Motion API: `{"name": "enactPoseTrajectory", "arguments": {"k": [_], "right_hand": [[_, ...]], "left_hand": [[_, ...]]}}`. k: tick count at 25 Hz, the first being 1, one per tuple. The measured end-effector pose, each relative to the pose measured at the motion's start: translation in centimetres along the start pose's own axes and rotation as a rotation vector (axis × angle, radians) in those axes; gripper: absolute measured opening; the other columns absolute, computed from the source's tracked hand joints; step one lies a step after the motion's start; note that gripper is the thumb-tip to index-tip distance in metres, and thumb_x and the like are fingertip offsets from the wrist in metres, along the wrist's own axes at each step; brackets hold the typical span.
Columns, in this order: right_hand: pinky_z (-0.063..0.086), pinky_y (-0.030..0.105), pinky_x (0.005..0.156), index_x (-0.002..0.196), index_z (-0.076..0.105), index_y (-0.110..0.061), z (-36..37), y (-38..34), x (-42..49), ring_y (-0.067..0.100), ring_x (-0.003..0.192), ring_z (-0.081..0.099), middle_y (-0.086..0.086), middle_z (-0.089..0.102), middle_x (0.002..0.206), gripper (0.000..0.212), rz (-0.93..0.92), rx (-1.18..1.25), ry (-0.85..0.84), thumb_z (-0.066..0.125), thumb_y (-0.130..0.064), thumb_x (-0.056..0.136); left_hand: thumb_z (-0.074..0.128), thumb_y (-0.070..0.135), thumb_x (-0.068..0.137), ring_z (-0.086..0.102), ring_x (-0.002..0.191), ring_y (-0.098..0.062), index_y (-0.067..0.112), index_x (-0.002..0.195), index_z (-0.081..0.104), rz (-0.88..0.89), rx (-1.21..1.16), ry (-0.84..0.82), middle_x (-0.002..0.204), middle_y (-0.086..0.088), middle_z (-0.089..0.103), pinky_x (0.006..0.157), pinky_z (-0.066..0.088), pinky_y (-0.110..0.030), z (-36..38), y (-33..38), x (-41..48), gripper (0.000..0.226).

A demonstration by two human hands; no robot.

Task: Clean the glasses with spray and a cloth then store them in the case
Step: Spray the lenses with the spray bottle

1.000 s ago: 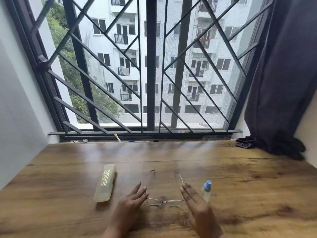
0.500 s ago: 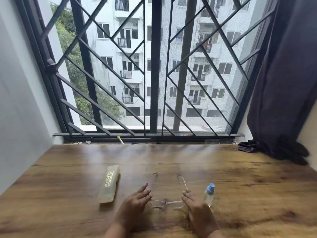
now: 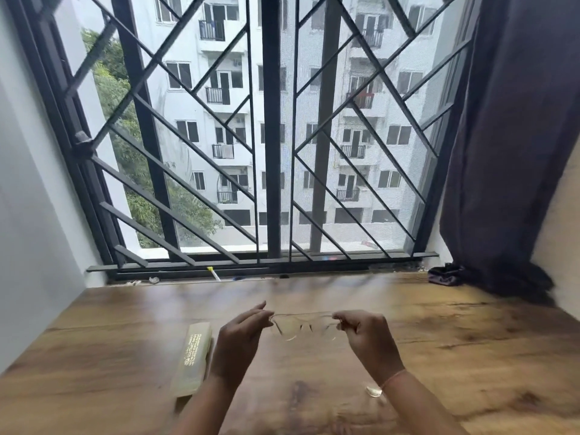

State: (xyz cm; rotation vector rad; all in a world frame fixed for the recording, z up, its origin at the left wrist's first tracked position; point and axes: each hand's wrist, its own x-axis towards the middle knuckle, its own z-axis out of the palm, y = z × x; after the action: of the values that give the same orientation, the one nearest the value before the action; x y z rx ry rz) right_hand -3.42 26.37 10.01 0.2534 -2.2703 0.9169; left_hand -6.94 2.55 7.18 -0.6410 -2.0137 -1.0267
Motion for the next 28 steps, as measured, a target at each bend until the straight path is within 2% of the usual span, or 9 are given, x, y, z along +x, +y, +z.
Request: {"name": "enactPoseTrajectory", "arguments": {"k": [2, 4, 12, 16, 19, 22, 24, 26, 28], "right_hand": [[0.042, -0.003, 0.072, 0.079, 0.076, -0.007, -1.1, -0.7, 1.9, -0.002, 0.081, 0.063, 0.006, 0.074, 0.074, 0.034, 0.001, 0.028, 0.013, 0.064, 0.020, 0.062], [0.044, -0.001, 0.071, 0.079, 0.076, -0.008, -2.0, -1.2, 3.3, -0.003, 0.081, 0.063, 0.005, 0.074, 0.073, 0.034, -0.011, 0.037, 0.029, 0.063, 0.020, 0.064], [0.041, -0.005, 0.069, 0.081, 0.075, -0.005, -2.9, -2.0, 5.0, -0.014, 0.075, 0.057, 0.006, 0.074, 0.074, 0.035, -0.038, 0.039, 0.081, 0.061, 0.022, 0.064], [0.043, -0.002, 0.071, 0.085, 0.075, -0.005, -2.9, -2.0, 5.2, -0.010, 0.079, 0.060, 0.007, 0.074, 0.079, 0.033, -0.028, 0.067, 0.073, 0.061, 0.019, 0.068], [0.049, 0.009, 0.079, 0.104, 0.070, -0.009, -3.2, -1.7, 5.2, -0.003, 0.088, 0.063, 0.001, 0.073, 0.095, 0.041, 0.023, 0.133, 0.000, 0.065, 0.013, 0.070], [0.045, 0.016, 0.094, 0.121, 0.060, -0.014, -4.1, -0.9, 4.2, -0.006, 0.105, 0.058, -0.020, 0.059, 0.116, 0.056, 0.119, 0.271, -0.087, 0.072, 0.006, 0.070], [0.042, 0.015, 0.097, 0.121, 0.059, -0.012, -5.0, 0.1, 2.6, -0.006, 0.114, 0.052, -0.025, 0.056, 0.119, 0.051, 0.207, 0.451, -0.067, 0.074, -0.002, 0.073], [0.042, 0.010, 0.093, 0.119, 0.060, -0.013, -5.5, 1.3, 0.2, -0.004, 0.117, 0.051, -0.023, 0.062, 0.115, 0.046, 0.294, 0.626, -0.001, 0.072, -0.029, 0.077], [0.041, 0.008, 0.091, 0.120, 0.059, -0.016, -5.2, 3.3, -2.5, -0.001, 0.117, 0.052, -0.016, 0.064, 0.118, 0.071, 0.381, 0.674, 0.049, 0.068, -0.061, 0.065]], "left_hand": [[0.069, 0.006, 0.068, 0.065, 0.088, -0.004, 0.007, 0.084, 0.074, 0.001, -0.011, 0.036, 0.088, -0.007, 0.073, 0.081, 0.049, -0.009, -0.3, 0.6, 1.9, 0.017], [0.069, 0.003, 0.067, 0.065, 0.081, -0.005, 0.004, 0.083, 0.074, 0.025, -0.033, 0.059, 0.084, -0.009, 0.073, 0.079, 0.048, -0.005, -0.5, 1.3, 3.5, 0.017], [0.068, 0.004, 0.070, 0.067, 0.077, -0.004, 0.007, 0.080, 0.075, 0.038, -0.045, 0.138, 0.081, -0.001, 0.073, 0.071, 0.053, -0.015, -0.6, 2.5, 6.0, 0.013], [0.067, 0.003, 0.070, 0.064, 0.081, -0.002, 0.007, 0.080, 0.075, -0.005, -0.046, 0.155, 0.079, -0.003, 0.074, 0.075, 0.048, -0.004, -0.4, 2.7, 6.6, 0.014], [0.067, 0.005, 0.071, 0.063, 0.082, 0.000, 0.007, 0.080, 0.075, -0.010, -0.026, 0.162, 0.077, -0.002, 0.073, 0.074, 0.046, -0.002, -0.2, 2.8, 7.0, 0.013], [0.067, 0.007, 0.070, 0.064, 0.083, -0.003, 0.008, 0.080, 0.075, -0.015, -0.010, 0.168, 0.077, -0.002, 0.074, 0.073, 0.046, -0.003, 0.0, 2.5, 7.4, 0.013], [0.067, 0.007, 0.070, 0.066, 0.078, -0.007, 0.008, 0.080, 0.075, -0.024, 0.009, 0.171, 0.076, -0.003, 0.074, 0.070, 0.049, -0.009, 0.2, 2.3, 7.7, 0.013], [0.068, 0.007, 0.069, 0.067, 0.074, -0.009, 0.008, 0.080, 0.075, -0.042, 0.019, 0.186, 0.077, -0.004, 0.074, 0.067, 0.052, -0.022, 0.4, 2.2, 7.9, 0.013], [0.067, 0.006, 0.069, 0.066, 0.077, -0.009, 0.008, 0.081, 0.075, -0.057, 0.005, 0.200, 0.078, -0.005, 0.074, 0.067, 0.052, -0.028, 0.4, 2.2, 8.0, 0.014]]}}
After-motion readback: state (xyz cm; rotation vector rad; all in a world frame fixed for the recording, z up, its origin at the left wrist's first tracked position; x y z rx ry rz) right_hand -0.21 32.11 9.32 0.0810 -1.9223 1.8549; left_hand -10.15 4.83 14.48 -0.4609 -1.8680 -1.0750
